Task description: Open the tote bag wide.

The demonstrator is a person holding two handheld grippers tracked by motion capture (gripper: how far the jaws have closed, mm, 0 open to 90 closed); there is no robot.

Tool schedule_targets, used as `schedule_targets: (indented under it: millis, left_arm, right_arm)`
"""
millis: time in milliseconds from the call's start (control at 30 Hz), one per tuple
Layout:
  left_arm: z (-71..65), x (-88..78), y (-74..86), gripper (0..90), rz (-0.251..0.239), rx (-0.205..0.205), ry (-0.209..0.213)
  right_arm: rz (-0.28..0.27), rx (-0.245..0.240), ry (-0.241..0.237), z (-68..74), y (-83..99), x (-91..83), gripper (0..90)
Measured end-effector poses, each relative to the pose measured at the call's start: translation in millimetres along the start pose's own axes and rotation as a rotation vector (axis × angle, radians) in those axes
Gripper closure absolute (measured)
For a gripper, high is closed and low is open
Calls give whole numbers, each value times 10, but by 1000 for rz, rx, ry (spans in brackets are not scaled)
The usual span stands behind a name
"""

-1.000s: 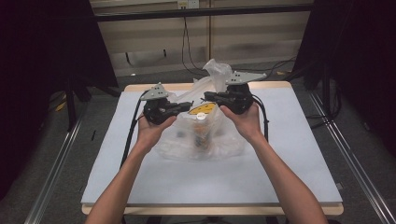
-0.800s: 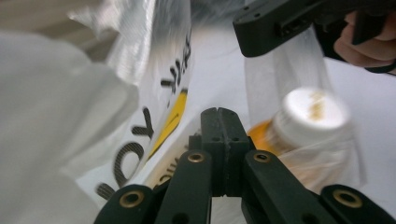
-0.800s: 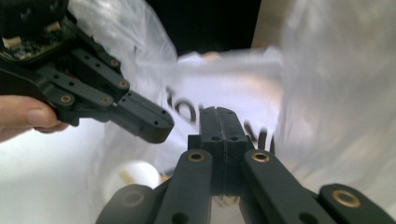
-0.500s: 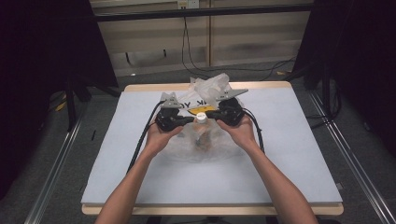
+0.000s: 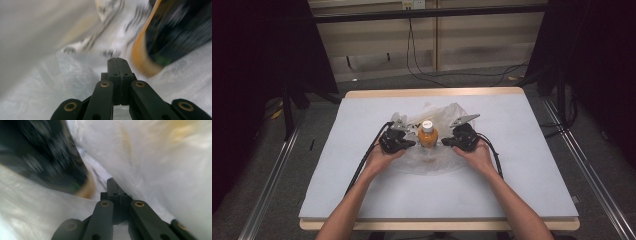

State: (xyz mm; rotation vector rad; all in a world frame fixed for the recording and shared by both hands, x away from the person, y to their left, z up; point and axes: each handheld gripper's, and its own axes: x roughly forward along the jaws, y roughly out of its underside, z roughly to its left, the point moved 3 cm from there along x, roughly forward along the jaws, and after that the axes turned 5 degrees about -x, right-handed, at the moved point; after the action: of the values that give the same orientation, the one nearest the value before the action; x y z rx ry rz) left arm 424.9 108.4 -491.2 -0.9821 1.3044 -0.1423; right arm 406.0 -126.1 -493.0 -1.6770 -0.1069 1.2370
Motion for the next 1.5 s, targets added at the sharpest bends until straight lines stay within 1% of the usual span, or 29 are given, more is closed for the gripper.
schedule_targets:
  millis: [33,67,100,267,300,333,400,500,567,667,700,767,833,867,900,933,967,1000,1033,1067,1100,1133,1167,1200,1267,1333,1400,1467,1500]
  left_arm:
    - [2,17,41,900,12,-21,9]
    - [2,32,63,900,-1,-30,-8]
    - [30,19,82,900,19,-11,-10]
    - [49,-23,124,900,31,-15,-28]
    - [68,-53,130,900,65,19,-39]
    - [60,-54,133,900,59,5,-42]
    - [52,-73,139,900,78,20,-54]
    - [54,-128,141,900,147,60,-52]
    - [45,-170,157,900,189,89,-71]
    - [52,-194,173,900,203,100,-81]
    - [50,-199,180,900,204,88,-80]
    - [64,-214,185,900,213,103,-80]
    - [93,-225,211,900,190,88,-72]
    - [110,-228,241,900,149,42,-53]
    - [141,-239,279,900,115,12,-44]
    - [187,-261,316,900,96,-4,-12]
    - [187,-246,352,900,33,-67,0]
    - [236,-284,408,900,23,-68,31]
    - [272,-298,426,900,14,-79,38]
    - [303,-316,453,900,13,-111,60]
    - [303,-316,453,900,13,-111,60]
    - [356,-327,510,900,-29,-150,100]
    - [356,-327,510,900,-29,-150,100]
    - [381,-337,540,900,-45,-168,115]
    - [420,-341,586,900,-72,-215,144]
    - [422,-338,594,900,-84,-210,140]
    - [454,-332,602,900,-99,-229,142]
    - [452,-328,607,900,-112,-246,128]
    - [440,-327,610,900,-117,-237,120]
  right_arm:
    - [14,-3,13,-11,27,4,900]
    - [25,4,3,-29,66,13,900]
    - [51,-3,-2,-36,107,23,900]
    - [91,-35,-8,-33,125,7,900]
    - [103,-52,-7,-37,124,-5,900]
    - [115,-63,-7,-38,123,-15,900]
    - [154,-86,2,-40,123,-49,900]
    - [209,-124,7,-57,154,-137,900]
    - [239,-142,26,-70,175,-191,900]
    - [259,-152,42,-97,203,-237,900]
    - [266,-154,34,-109,219,-260,900]
    - [281,-157,47,-121,243,-299,900]
    - [275,-153,42,-141,275,-330,900]
    - [251,-135,33,-156,296,-336,900]
    - [197,-83,18,-190,354,-356,900]
    - [197,-83,18,-190,354,-356,900]
    - [143,-40,-4,-234,411,-371,900]
    - [145,-18,-6,-253,416,-381,900]
    - [143,-15,-2,-278,421,-386,900]
    - [131,9,-16,-308,438,-391,900]
    - [106,48,-42,-344,462,-389,900]
    - [81,80,-55,-381,491,-393,900]
    - [60,104,-66,-409,519,-396,900]
    - [45,129,-80,-429,539,-397,900]
    - [36,150,-74,-440,548,-400,900]
    - [17,172,-61,-467,562,-394,900]
    - [-6,189,-33,-514,586,-396,900]
    - [-6,188,-25,-510,584,-394,900]
    - [0,174,-10,-499,575,-394,900]
